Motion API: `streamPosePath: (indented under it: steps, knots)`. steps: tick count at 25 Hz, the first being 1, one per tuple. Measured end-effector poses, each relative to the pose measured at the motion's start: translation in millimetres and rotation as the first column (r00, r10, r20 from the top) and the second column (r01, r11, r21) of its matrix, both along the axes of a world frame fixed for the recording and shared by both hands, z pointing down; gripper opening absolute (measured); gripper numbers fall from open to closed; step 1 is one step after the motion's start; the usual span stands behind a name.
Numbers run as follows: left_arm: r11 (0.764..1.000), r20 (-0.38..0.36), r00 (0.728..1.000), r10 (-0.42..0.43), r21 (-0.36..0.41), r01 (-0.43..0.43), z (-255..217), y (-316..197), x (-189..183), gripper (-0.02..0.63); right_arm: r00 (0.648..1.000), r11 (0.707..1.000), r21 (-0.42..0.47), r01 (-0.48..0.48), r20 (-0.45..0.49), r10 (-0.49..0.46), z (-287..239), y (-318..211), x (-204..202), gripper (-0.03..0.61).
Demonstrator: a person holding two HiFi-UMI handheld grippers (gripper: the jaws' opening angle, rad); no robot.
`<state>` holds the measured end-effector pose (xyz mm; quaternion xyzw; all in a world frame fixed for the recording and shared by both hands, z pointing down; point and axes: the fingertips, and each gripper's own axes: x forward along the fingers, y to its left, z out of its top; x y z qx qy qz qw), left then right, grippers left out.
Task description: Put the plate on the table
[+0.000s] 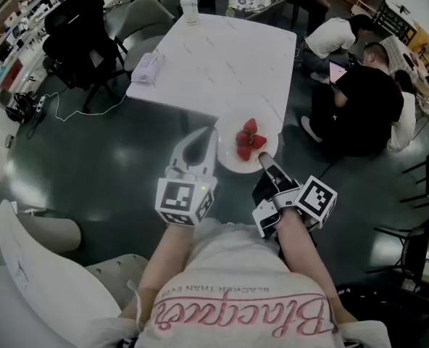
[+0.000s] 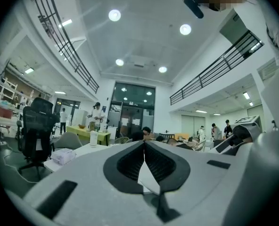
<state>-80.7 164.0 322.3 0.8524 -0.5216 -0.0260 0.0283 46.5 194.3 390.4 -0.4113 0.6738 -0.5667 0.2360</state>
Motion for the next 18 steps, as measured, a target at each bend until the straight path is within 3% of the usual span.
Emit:
streamPosePath:
  steps: [7,18]
  knots:
    - [1.000,-0.002,1.000,-0.020,-0.001,0.020,3.9,1.8,3.5,0.006,1.000,0.999,-0.010,0.030,-0.009,-0.030,4.8,-0.4,1.5,0.009]
    - [0.998,-0.006,0.999,-0.054,-0.011,0.054,12.7,-20.9,33.6,0.006,0.999,0.999,-0.027,0.039,0.014,-0.038,14.6,-23.3,37.5,0.009]
